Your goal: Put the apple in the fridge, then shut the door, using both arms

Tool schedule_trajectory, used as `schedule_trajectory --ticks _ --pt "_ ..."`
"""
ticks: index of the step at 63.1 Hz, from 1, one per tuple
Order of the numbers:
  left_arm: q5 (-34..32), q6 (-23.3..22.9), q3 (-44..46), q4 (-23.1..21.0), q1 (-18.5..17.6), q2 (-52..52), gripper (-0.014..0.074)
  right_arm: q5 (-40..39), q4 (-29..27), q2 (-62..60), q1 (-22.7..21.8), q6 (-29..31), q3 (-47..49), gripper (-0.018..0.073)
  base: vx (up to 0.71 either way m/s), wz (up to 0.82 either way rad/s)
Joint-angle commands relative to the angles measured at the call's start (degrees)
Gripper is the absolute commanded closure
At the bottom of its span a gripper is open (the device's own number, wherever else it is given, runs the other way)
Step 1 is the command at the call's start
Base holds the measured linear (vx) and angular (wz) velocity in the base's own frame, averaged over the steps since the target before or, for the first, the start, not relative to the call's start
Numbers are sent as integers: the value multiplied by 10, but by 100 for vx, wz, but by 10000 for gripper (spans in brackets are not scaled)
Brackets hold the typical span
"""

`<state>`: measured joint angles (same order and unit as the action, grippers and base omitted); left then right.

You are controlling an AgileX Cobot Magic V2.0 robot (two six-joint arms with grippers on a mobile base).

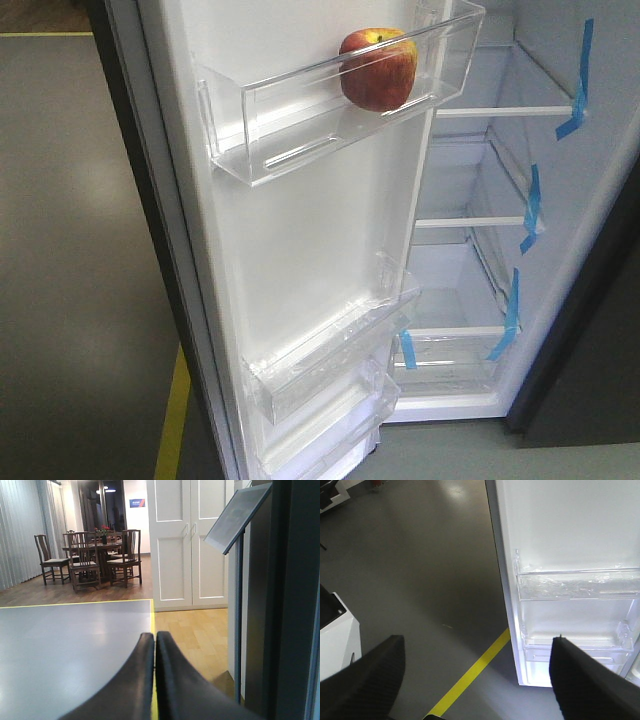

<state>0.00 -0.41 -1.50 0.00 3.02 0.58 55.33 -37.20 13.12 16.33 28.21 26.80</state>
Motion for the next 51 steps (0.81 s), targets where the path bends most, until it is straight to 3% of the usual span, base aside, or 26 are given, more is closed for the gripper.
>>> schedule_trajectory --ticks 1,33,43,51 --pt "-44 -6 -12 0 -2 9 603 -22 -32 6 -2 -1 13 -17 0 0" --pt "-45 -6 -12 0 -2 9 603 -22 -36 6 -2 -1 13 -17 0 0" --pt "-89 -23 -3 0 -2 9 603 -22 -36 6 -2 -1 13 -17 0 0" --pt "-39 -17 59 0 -2 2 603 -22 -36 6 -2 -1 13 -17 0 0"
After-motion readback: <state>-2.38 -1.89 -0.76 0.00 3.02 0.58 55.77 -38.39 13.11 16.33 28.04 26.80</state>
